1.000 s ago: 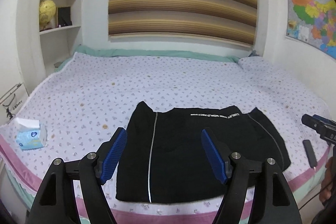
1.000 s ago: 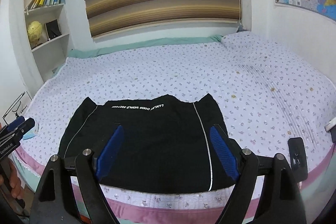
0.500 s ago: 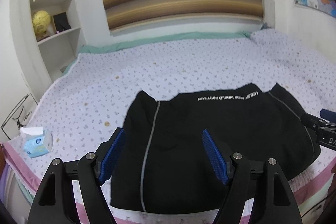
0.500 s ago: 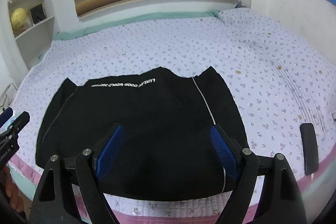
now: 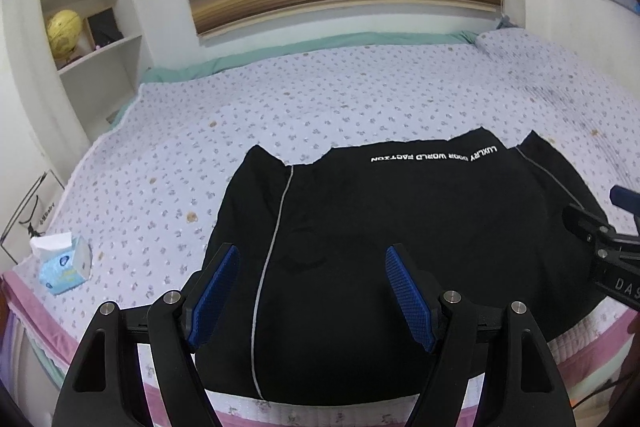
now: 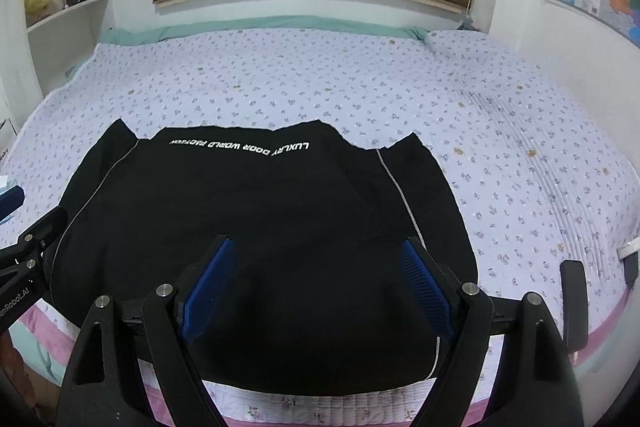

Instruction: Fold large clothes

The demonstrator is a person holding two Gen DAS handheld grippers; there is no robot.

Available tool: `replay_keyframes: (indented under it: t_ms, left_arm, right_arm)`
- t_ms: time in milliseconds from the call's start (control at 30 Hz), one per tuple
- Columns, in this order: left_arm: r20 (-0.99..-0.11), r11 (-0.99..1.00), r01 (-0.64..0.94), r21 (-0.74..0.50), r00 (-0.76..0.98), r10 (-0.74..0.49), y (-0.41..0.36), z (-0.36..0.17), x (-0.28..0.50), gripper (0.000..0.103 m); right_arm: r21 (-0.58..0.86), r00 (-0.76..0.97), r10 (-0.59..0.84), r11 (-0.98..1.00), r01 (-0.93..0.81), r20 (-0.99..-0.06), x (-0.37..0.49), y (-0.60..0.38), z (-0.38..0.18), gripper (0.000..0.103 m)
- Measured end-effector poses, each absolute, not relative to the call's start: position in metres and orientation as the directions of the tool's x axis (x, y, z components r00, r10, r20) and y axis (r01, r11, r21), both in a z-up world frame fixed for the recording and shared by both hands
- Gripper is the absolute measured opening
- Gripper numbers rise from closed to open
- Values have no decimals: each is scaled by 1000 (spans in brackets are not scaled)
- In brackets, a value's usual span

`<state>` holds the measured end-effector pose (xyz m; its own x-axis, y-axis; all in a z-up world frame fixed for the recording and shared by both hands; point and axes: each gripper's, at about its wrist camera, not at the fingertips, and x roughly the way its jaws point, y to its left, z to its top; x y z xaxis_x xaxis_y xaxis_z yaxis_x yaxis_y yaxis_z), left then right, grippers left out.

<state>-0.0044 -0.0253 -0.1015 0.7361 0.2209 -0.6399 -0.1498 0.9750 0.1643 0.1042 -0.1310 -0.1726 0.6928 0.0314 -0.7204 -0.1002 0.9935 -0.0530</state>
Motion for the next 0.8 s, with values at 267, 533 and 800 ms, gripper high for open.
replay_keyframes:
  t_ms: [267,533,800]
  left_arm:
    - [-656,980,-139,144,728,200,-23,-104,-5,77]
    - [-665,983,-129,133,723,185,-24,-104,-7,77]
    - [-672,984,-130,125,718,180,-22,-105,-10,77]
  right_arm:
    - [-36,674,35,995,-92,-738,104,-134,-177,87]
    - [-38,673,35,995,-94,-739,100,-133,-176,87]
    - [-36,670,38,995,-95,-742,99,-132,-176,87]
